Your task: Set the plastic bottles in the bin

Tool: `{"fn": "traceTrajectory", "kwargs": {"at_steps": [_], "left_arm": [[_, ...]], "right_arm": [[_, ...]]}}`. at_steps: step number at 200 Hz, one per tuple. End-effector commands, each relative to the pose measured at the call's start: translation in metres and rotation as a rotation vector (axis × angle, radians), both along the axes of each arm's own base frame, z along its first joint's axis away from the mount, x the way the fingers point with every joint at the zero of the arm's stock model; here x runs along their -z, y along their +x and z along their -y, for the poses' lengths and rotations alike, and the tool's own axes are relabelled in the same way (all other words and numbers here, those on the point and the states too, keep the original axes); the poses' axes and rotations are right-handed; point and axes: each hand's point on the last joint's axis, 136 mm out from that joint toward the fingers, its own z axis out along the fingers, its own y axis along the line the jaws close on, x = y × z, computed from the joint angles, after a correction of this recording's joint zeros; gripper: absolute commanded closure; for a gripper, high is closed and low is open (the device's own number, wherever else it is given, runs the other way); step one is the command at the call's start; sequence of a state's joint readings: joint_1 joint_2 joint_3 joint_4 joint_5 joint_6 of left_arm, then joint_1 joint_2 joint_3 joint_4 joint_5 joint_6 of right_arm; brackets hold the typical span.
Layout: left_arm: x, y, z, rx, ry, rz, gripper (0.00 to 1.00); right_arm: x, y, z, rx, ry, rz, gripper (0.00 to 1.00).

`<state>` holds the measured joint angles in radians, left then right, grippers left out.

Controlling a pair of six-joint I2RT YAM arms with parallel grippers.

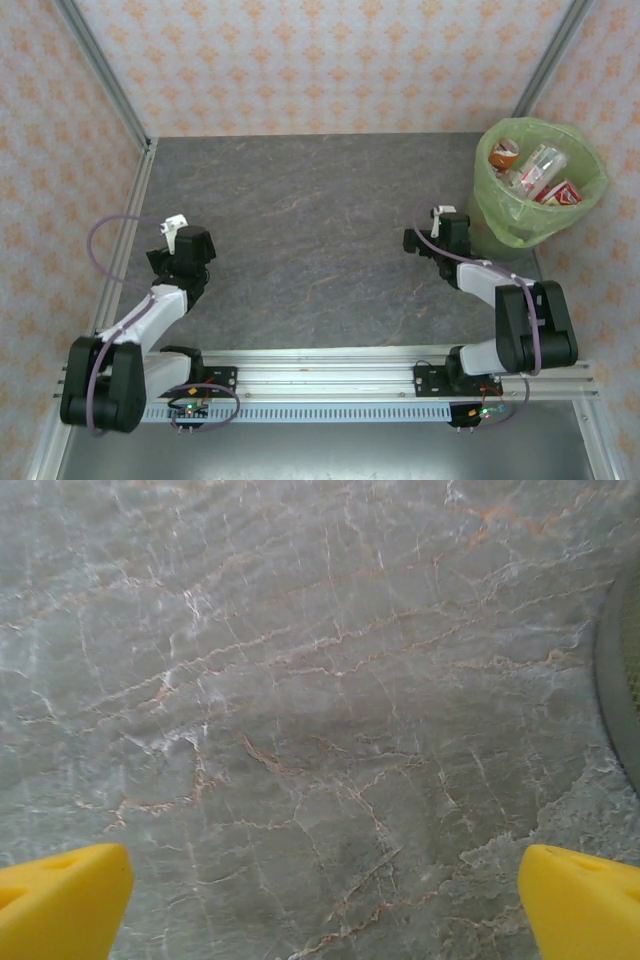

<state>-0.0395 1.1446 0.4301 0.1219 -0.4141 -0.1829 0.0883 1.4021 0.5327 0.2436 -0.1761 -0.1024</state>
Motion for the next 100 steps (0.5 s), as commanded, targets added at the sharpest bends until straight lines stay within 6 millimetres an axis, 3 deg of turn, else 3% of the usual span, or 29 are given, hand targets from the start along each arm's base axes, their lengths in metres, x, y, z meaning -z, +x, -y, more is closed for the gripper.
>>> {"fn": "traceTrajectory", "kwargs": {"at_steps": [1,37,53,71,88,100], "left_arm": [[-0.007,0.033,0.015,0.113,-0.045,0.066,0.0],[-0.012,0.063,0.019,0.159,-0.02,0.117,0.0],[-0.015,0.073,0.022,0.179,-0.015,0.161,0.0],[-0.005,0.085,0.033,0.256,-0.039,0.173,0.0],[-0.001,0.085,0.044,0.297,-0.015,0.159,0.0],[0.005,0.077,0.04,0.27,-0.004,0.214,0.0]], "right_arm": [[-0.033,0.027,0.0,-0.004,0.014,0.188,0.01],[-0.032,0.031,0.004,-0.009,0.028,0.17,0.01],[-0.041,0.027,0.007,-0.02,-0.006,0.249,0.01],[-0.046,0.023,0.02,0.029,0.002,0.326,0.01],[-0.042,0.019,0.022,0.033,0.011,0.352,0.01],[-0.037,0.018,0.023,0.038,0.008,0.369,0.01]]}}
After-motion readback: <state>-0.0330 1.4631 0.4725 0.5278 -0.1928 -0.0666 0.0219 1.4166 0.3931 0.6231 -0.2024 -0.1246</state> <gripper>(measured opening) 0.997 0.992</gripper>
